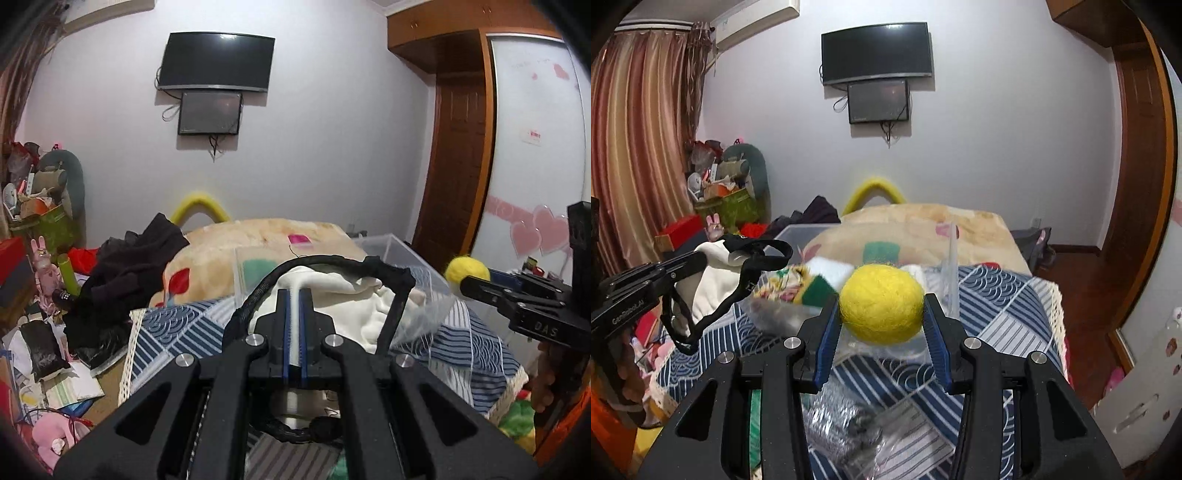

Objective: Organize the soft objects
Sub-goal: 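Grasp the yellow felt ball with the right gripper while the left gripper grasps the black-strapped mask, then drop the ball into the box with the right gripper while the left drops the mask in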

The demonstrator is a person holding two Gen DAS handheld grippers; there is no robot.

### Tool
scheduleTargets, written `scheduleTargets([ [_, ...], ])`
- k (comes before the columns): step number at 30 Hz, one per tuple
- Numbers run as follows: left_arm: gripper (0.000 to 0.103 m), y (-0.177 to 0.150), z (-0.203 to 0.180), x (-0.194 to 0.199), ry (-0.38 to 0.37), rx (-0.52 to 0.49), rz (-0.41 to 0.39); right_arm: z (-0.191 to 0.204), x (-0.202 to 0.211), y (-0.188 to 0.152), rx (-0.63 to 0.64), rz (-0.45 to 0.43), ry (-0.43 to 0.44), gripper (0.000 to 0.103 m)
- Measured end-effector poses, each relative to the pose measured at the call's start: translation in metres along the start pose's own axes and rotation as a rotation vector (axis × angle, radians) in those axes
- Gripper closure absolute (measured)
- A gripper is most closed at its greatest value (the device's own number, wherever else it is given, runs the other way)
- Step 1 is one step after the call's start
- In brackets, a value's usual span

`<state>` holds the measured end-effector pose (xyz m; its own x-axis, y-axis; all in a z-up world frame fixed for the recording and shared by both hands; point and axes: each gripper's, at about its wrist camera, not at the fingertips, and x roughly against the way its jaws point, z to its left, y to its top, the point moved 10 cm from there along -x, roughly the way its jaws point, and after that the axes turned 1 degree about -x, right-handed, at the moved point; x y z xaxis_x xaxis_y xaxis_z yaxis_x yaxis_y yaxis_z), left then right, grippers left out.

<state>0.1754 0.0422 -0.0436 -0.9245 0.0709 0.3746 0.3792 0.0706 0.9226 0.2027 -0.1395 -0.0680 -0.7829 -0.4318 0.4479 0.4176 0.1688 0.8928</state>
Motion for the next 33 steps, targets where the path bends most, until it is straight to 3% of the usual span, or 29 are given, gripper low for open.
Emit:
scheduleTargets([
  [12,0.1,0.03,0.009,-0.032,0.001,0.076,-0.029,0.0,-0.019,0.025,0.019,-0.022,-0.017,0.063],
  [20,0.1,0.016,0.015,-0.07,-0.003,0.116,0.044,0.006,-0.046,0.019,0.017,0.027,-0.005,0.063],
  [33,0.1,-0.01,0.001,-0.111,0.041,0.02,0.131,0.011,-0.089,-0.012,0.027,0.158,-0.003,0.062],
])
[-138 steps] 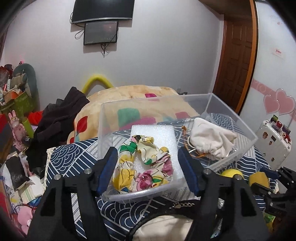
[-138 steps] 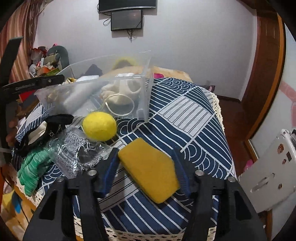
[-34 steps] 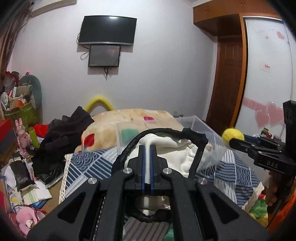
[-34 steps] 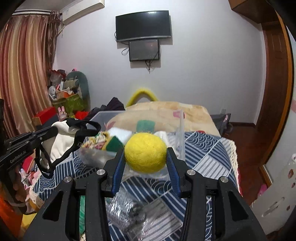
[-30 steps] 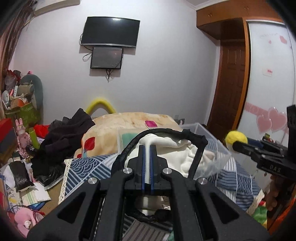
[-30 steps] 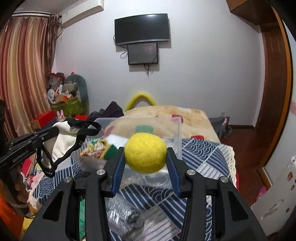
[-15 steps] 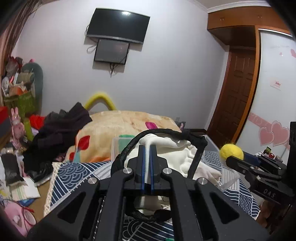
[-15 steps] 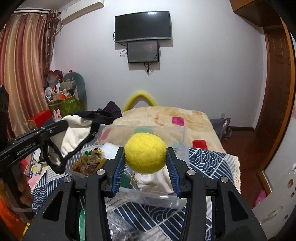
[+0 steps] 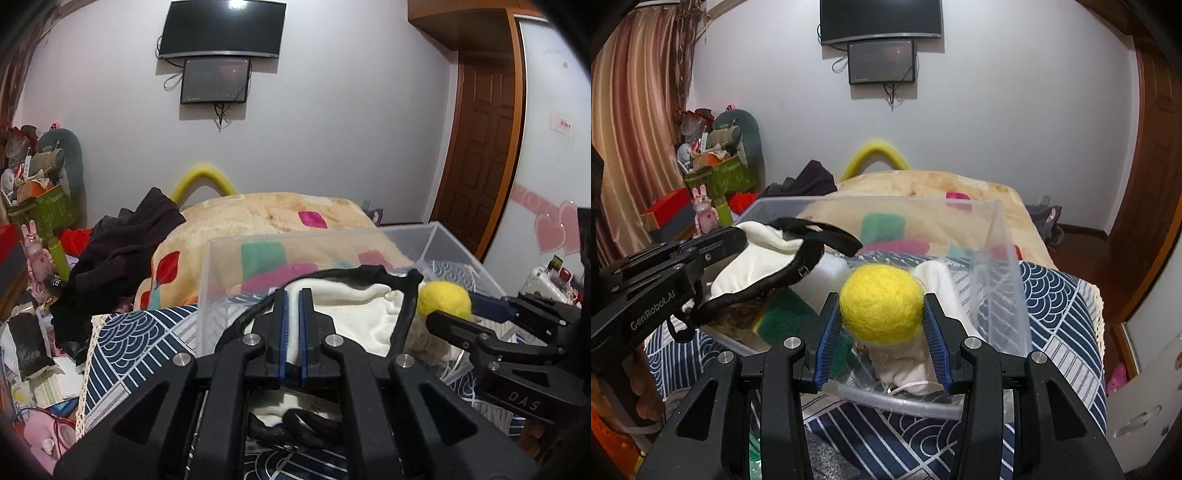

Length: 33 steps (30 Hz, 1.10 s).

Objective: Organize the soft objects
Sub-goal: 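Drop the ball into the box with the right gripper while the left drops the mask in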

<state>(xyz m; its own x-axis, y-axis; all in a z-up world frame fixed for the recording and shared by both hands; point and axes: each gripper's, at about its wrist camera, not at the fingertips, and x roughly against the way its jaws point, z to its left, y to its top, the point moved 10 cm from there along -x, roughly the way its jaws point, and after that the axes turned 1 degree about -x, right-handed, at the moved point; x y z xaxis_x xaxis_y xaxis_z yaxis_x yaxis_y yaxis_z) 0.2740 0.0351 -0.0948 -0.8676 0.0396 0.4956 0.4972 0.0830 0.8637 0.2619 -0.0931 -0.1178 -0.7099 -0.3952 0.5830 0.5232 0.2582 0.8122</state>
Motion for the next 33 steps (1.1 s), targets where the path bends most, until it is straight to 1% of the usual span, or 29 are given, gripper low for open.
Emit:
scheduleTargets([
  [2,0.099,-0.004,-0.001,-0.003,-0.009,0.005,0.017,0.003,0.0,0.0,0.014,0.003,-0.006,0.062],
  [3,0.098,-0.005,-0.002,-0.003,-0.012,0.007,0.02,0.005,0.0,-0.001,0.014,0.011,0.012,0.062],
  [4,0.094,-0.005,-0.002,-0.002,-0.013,0.004,0.021,0.006,-0.001,-0.001,0.011,0.018,0.023,0.061],
  [6,0.084,-0.006,-0.005,0.001,-0.021,-0.006,0.024,0.006,-0.003,-0.003,0.005,0.029,0.022,0.061],
  [8,0.066,-0.006,-0.008,0.005,-0.028,-0.016,0.022,0.006,-0.002,-0.003,0.012,0.028,0.02,0.061],
  [10,0.056,-0.005,-0.012,0.012,-0.024,-0.03,0.004,0.007,0.001,-0.003,0.02,0.025,0.011,0.059],
  [11,0.053,-0.004,-0.013,0.016,-0.02,-0.037,-0.005,0.007,0.003,-0.003,0.027,0.022,0.008,0.058],
  [14,0.047,-0.001,-0.021,0.028,-0.028,-0.06,-0.03,0.004,0.012,0.0,0.03,-0.003,-0.002,0.05],
  [16,0.046,0.002,-0.024,0.034,-0.036,-0.061,-0.037,0.0,0.018,0.003,0.026,-0.019,0.002,0.044],
  [18,0.042,0.004,-0.025,0.042,-0.034,-0.066,-0.048,-0.002,0.028,0.005,0.022,-0.04,0.002,0.041],
  [19,0.037,0.005,-0.026,0.046,-0.03,-0.07,-0.055,-0.003,0.031,0.007,0.022,-0.048,0.002,0.039],
  [20,0.028,0.007,-0.026,0.051,-0.026,-0.073,-0.063,-0.004,0.037,0.007,0.023,-0.061,0.002,0.037],
  [21,0.024,0.008,-0.026,0.057,-0.02,-0.075,-0.075,-0.005,0.04,0.008,0.026,-0.069,0.0,0.035],
  [23,0.012,0.011,-0.025,0.069,-0.009,-0.075,-0.101,-0.006,0.049,0.008,0.038,-0.085,-0.01,0.033],
  [25,0.006,0.012,-0.025,0.078,0.004,-0.081,-0.118,-0.008,0.058,0.007,0.051,-0.103,-0.025,0.031],
  [26,0.004,0.012,-0.025,0.082,0.005,-0.085,-0.123,-0.008,0.061,0.006,0.056,-0.109,-0.029,0.03],
  [29,0.002,0.004,-0.026,0.092,-0.004,-0.096,-0.117,-0.011,0.073,0.0,0.068,-0.128,-0.045,0.024],
  [33,0.001,-0.017,-0.028,0.095,-0.025,-0.097,-0.063,-0.008,0.078,-0.011,0.07,-0.12,-0.04,0.023],
])
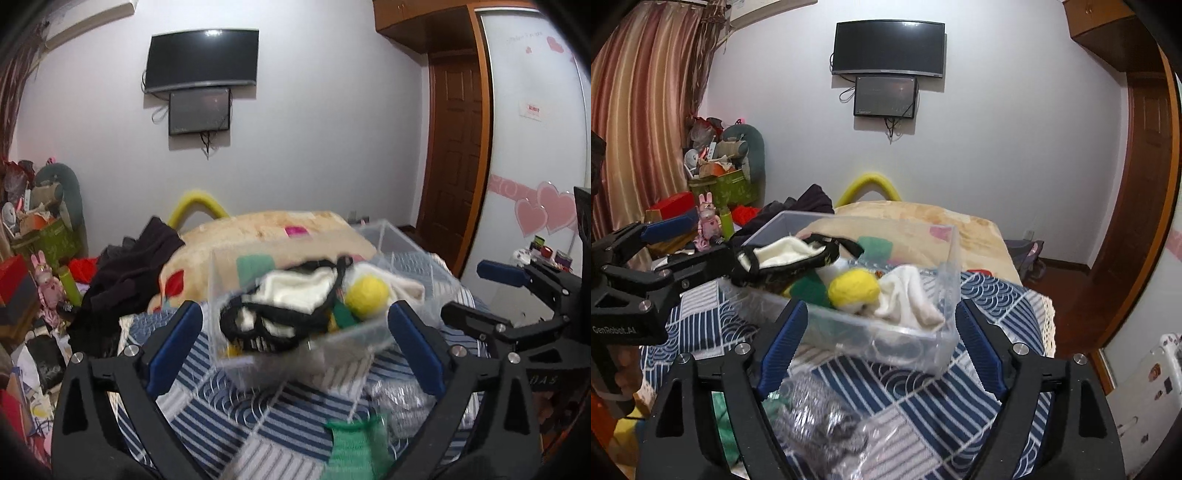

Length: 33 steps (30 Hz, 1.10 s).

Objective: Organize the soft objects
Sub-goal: 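Drop the ball into the box with the right gripper while the left drops the mask in, then grasp the bag of grey socks with the right gripper while the left gripper grasps the green knit glove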

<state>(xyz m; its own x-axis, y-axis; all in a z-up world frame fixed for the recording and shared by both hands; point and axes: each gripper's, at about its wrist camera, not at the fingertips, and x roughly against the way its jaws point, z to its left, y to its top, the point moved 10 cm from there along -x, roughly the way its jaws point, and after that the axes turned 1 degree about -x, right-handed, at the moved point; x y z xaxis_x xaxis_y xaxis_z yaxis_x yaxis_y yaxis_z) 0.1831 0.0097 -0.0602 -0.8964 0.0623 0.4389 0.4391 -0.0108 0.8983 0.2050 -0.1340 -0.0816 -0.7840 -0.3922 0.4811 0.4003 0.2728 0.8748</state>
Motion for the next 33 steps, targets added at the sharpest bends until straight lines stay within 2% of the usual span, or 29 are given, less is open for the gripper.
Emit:
scheduleTargets([
  [5,0.001,-0.031,-0.004,-0.003,-0.01,-0.001,0.069,0.006,-0.005,-0.023,-0.013,0.053,0.022,0.021],
  [14,0.001,-0.089,-0.009,-0.014,-0.016,-0.006,0.211,0.027,-0.031,-0.076,-0.029,0.208,0.075,0.021],
  [19,0.001,-0.114,-0.015,-0.02,-0.043,0.012,0.275,0.03,-0.038,-0.091,-0.026,0.244,0.065,0.021],
  [23,0.001,-0.123,-0.021,-0.021,-0.048,0.006,0.289,0.031,-0.038,-0.094,-0.047,0.26,0.094,0.024],
  [26,0.001,-0.127,-0.023,-0.022,-0.063,0.014,0.295,0.029,-0.033,-0.094,-0.043,0.249,0.099,0.036],
  [27,0.001,-0.128,-0.024,-0.022,-0.069,0.017,0.297,0.029,-0.03,-0.094,-0.04,0.244,0.101,0.048],
  [28,0.001,-0.129,-0.025,-0.023,-0.08,0.021,0.297,0.03,-0.027,-0.094,-0.037,0.235,0.107,0.064],
  [30,0.004,-0.13,-0.026,-0.023,-0.094,0.033,0.295,0.029,-0.022,-0.095,-0.028,0.219,0.098,0.071],
  [31,0.016,-0.131,-0.028,-0.023,-0.11,0.039,0.294,0.028,-0.02,-0.094,-0.018,0.208,0.081,0.075],
  [32,0.022,-0.132,-0.03,-0.024,-0.13,0.041,0.298,0.027,-0.018,-0.094,-0.009,0.199,0.067,0.075],
  [33,0.023,-0.133,-0.032,-0.024,-0.145,0.039,0.301,0.026,-0.016,-0.093,-0.001,0.193,0.055,0.077],
])
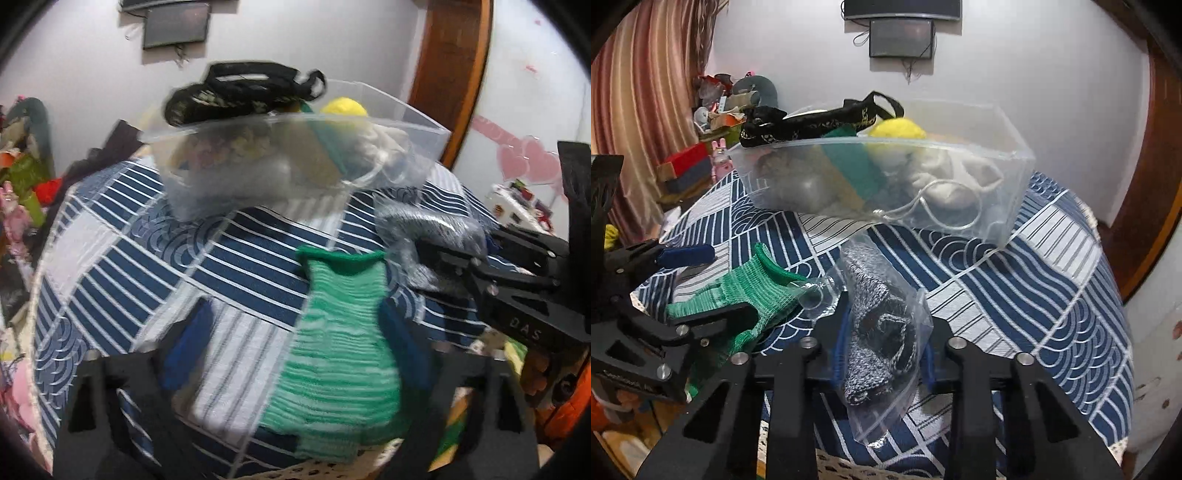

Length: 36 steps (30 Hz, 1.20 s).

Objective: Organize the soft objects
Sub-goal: 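Grasp the bag of grey socks with the right gripper while the left gripper grasps the green knit glove, then drop the glove into the box with the left gripper while the right drops the sock bag in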

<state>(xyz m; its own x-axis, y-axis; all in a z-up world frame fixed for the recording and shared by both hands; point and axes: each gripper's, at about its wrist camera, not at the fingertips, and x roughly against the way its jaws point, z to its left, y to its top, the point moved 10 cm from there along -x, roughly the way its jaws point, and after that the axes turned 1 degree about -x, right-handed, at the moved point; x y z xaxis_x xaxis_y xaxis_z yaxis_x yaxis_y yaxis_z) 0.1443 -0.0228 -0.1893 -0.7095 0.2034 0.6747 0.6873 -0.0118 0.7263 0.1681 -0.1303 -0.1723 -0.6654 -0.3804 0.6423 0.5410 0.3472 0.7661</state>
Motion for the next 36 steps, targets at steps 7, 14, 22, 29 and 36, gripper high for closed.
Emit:
scheduleTargets([
  [7,0.087,0.002,-0.013,0.003,-0.034,-0.041,0.001,-0.015,0.014,0.009,-0.043,-0.031,-0.013,0.079],
  [14,0.096,0.014,-0.016,0.017,-0.009,-0.057,-0.051,-0.024,0.028,0.024,-0.086,-0.083,-0.029,0.079],
  [22,0.097,0.05,-0.009,0.054,0.0,-0.043,-0.165,-0.024,0.045,0.051,-0.083,-0.163,-0.038,0.079],
  [29,0.097,0.09,0.004,0.078,0.03,-0.013,-0.277,-0.024,0.05,0.077,-0.084,-0.226,-0.041,0.079],
  [36,0.097,0.131,0.013,0.087,0.067,-0.001,-0.364,-0.027,0.053,0.098,-0.079,-0.276,-0.057,0.079],
])
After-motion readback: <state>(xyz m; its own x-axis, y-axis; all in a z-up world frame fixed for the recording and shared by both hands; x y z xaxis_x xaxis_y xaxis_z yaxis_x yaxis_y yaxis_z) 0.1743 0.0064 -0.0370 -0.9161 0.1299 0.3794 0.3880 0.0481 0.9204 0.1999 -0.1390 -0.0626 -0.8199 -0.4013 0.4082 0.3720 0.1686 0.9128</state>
